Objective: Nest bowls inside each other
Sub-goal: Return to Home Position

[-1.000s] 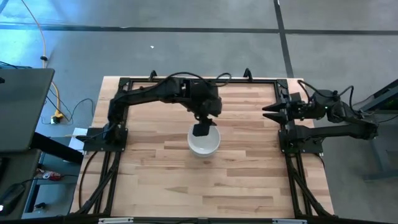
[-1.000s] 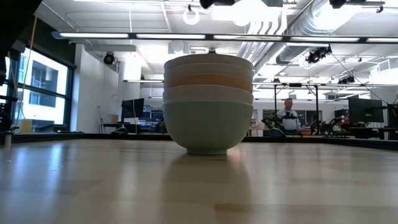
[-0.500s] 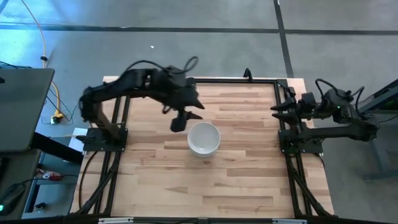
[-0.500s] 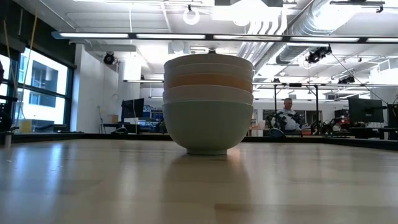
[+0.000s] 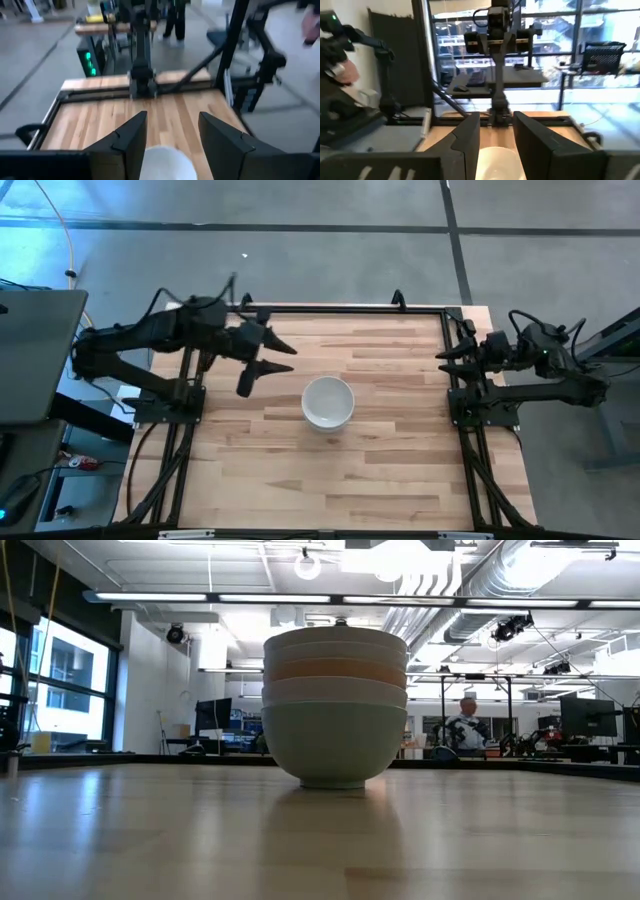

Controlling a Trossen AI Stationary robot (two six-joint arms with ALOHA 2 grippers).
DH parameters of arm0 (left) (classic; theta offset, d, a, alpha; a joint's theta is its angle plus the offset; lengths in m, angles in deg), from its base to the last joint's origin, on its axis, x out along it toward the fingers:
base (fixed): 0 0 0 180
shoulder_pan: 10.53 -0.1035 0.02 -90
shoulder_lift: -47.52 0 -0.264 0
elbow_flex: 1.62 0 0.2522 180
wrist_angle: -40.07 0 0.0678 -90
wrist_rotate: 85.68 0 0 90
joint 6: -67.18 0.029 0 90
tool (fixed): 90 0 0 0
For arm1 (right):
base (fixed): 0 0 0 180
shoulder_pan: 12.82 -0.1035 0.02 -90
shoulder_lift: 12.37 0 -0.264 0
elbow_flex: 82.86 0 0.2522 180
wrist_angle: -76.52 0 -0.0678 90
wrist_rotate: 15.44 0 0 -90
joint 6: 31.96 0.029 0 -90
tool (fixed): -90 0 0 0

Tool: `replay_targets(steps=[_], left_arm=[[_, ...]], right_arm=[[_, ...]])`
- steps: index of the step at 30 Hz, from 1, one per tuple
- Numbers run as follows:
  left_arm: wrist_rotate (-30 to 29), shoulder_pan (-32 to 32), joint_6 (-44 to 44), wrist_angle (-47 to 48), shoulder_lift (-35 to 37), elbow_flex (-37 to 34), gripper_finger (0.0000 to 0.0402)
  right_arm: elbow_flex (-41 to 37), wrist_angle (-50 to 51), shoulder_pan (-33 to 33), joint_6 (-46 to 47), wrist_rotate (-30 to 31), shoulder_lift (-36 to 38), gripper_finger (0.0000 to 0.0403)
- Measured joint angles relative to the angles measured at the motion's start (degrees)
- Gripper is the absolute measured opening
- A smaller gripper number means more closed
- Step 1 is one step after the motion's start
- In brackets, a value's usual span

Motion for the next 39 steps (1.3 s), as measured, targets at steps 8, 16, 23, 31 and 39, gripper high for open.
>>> replay_targets(steps=[8, 16, 23, 31, 39], left_arm=[[-5.8, 0.0, -3.7, -20.9, 14.2, -22.2, 0.0165], [-18.8, 1.4, -1.1, -30.3, 21.2, -35.9, 0.0165], [-25.9, 1.9, 0.8, -38.7, 24.1, -45.8, 0.0165], [-28.2, 1.9, 3.5, -56.7, 25.2, -58.1, 0.0165], [-33.3, 1.9, 4.3, -69.3, 25.2, -67.9, 0.0165]], right_arm=[[0.0, -3.4, 0.0, -2.9, 1.1, 0.0, 0.0110], [0.0, -6.0, 0.0, -2.6, 3.4, 0.0, 0.0110], [0.0, -5.4, 0.0, -1.1, 4.0, 0.0, 0.0110], [0.0, -5.5, 0.0, 1.9, 8.0, 0.0, 0.0110], [0.0, -5.5, 0.0, 3.3, 10.2, 0.0, 0.0110]])
